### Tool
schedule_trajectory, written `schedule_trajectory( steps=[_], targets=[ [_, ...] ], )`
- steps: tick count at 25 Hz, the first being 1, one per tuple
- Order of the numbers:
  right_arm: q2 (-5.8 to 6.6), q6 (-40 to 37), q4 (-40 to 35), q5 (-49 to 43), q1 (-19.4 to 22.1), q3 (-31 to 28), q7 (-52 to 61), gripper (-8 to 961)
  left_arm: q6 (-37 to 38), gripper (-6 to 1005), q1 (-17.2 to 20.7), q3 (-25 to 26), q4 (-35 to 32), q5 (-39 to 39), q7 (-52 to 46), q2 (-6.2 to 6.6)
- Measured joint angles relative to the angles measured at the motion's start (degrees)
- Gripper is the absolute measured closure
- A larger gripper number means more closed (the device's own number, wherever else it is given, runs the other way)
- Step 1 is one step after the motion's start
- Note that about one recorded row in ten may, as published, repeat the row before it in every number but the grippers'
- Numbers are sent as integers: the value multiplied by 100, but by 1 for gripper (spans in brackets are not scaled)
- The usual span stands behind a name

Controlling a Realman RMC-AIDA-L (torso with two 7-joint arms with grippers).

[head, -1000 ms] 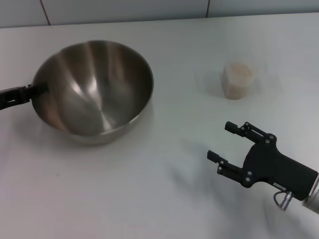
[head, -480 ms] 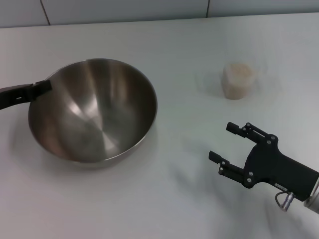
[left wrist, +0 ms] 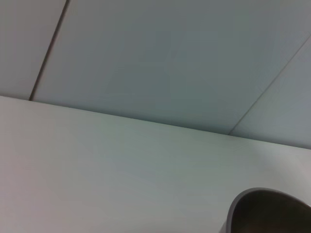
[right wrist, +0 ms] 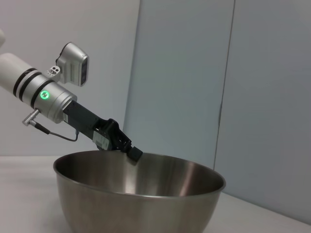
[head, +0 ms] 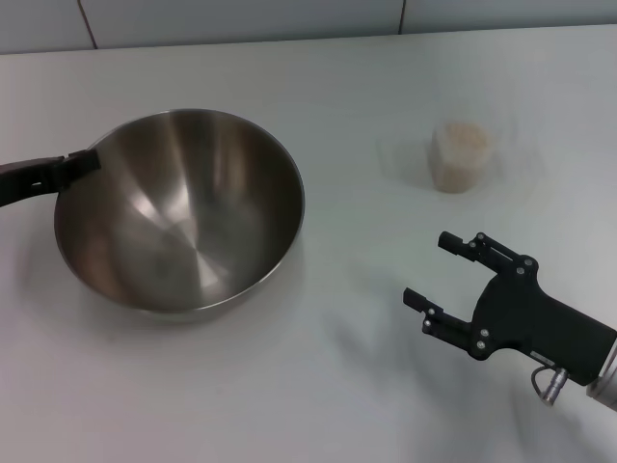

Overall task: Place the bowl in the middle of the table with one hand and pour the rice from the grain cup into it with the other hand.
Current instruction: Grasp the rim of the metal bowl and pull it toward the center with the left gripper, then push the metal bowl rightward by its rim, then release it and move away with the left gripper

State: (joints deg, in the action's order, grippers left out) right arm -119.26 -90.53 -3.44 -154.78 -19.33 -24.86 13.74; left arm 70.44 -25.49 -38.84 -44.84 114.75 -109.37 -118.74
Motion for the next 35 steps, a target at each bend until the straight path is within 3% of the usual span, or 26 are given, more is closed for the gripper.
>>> schedule_trajectory(
  steps=[25,35],
  targets=[
    [-9,193,163,45,-27,-9,-4,216,122,938,-322,-5,-91,-69,-130,38],
    [-9,194,195,45,-34,-10,-4,216,153,938,-744,-109,-53,-69,-152,5]
  ],
)
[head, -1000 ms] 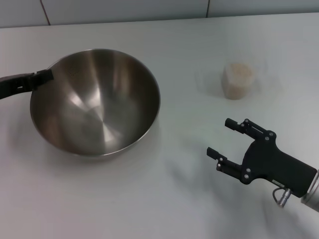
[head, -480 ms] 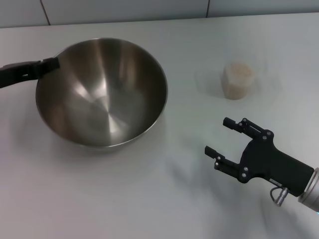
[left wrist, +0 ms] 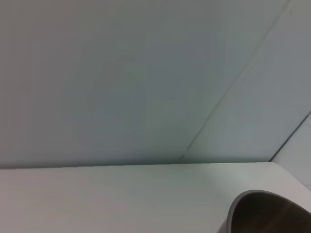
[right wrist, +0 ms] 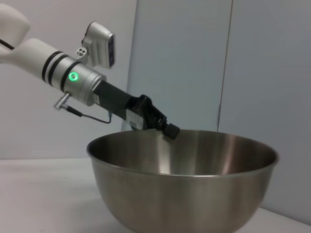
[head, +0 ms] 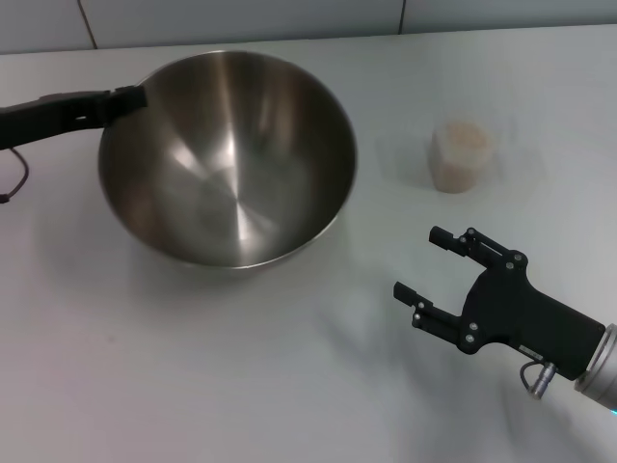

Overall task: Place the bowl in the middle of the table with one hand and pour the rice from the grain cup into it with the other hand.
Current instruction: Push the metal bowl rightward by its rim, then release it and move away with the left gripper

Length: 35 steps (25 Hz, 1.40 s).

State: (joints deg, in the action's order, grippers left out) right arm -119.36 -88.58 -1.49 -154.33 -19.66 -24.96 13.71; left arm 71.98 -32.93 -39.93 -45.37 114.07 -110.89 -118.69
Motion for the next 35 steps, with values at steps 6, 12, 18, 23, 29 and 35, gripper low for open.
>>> schedule_trajectory(
  steps=[6,12,18,23,29,35],
  targets=[
    [-6,-32,-1,0,36,0,0,216,-43,938,-220,-118,162,-48,-11,-11],
    [-8,-40,54,-1,59,0,0,216,-213,938,-375,-466,256,-158,-7,-14],
    [-3,-52,71,-1,65,0,0,216,-373,938,-488,-708,291,-332,-5,-14],
    [0,-54,79,-1,78,7,0,216,-589,938,-532,-947,402,-435,26,-21],
    [0,-54,81,0,81,9,-22,216,-693,938,-538,-1061,441,-531,47,-22],
    [0,-54,87,-1,76,20,-63,216,-695,938,-519,-1061,450,-545,55,-23]
  ],
)
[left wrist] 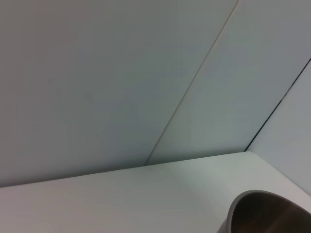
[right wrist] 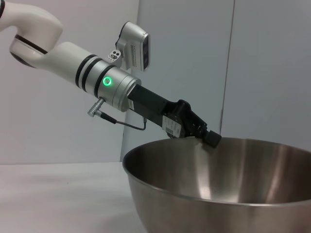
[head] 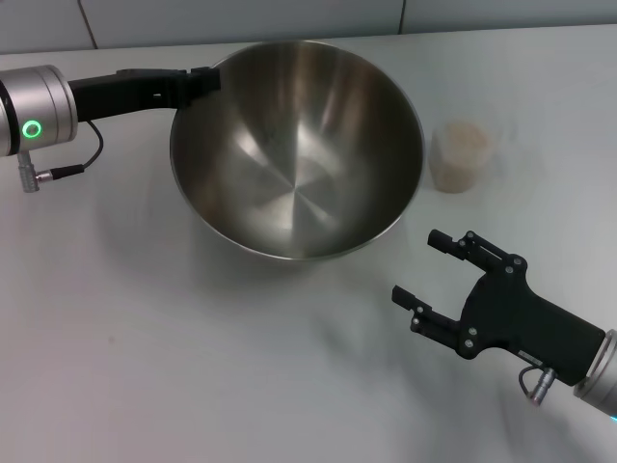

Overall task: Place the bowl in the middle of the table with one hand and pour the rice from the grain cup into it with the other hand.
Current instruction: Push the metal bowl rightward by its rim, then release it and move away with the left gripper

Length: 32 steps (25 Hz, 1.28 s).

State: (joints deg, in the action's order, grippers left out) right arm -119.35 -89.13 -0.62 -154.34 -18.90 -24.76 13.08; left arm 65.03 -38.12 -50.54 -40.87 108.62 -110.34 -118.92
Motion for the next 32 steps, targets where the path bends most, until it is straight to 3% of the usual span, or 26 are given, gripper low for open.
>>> schedule_trajectory(
  steps=[32],
  targets=[
    [0,1,27,0,-53,-20,-8,215,-589,939,41,26,607,-58,401,12]
  ],
)
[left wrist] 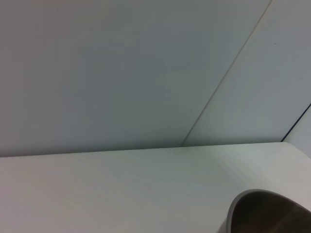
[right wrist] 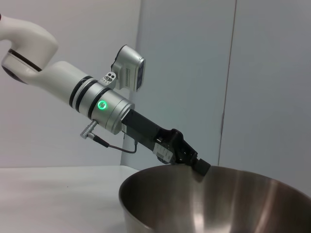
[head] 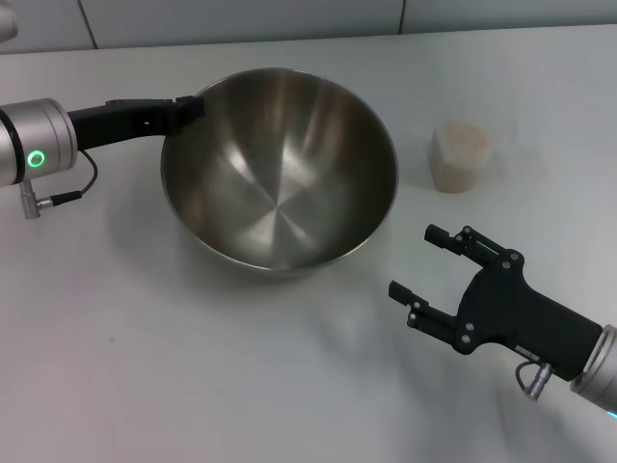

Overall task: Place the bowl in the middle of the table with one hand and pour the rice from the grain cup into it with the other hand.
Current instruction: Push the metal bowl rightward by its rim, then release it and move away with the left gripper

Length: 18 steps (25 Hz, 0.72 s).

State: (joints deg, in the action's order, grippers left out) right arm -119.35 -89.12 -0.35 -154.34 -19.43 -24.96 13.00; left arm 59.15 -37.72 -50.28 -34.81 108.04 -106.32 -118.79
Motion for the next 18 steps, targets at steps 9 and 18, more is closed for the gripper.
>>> schedule_trajectory(
  steps=[9,18],
  targets=[
    [0,0,0,0,-8,0,0,215,-9,939,1,-2,1,-3,-1,5],
    [0,0,7,0,-26,0,0,215,-7,939,1,2,0,-3,-3,20]
  ],
)
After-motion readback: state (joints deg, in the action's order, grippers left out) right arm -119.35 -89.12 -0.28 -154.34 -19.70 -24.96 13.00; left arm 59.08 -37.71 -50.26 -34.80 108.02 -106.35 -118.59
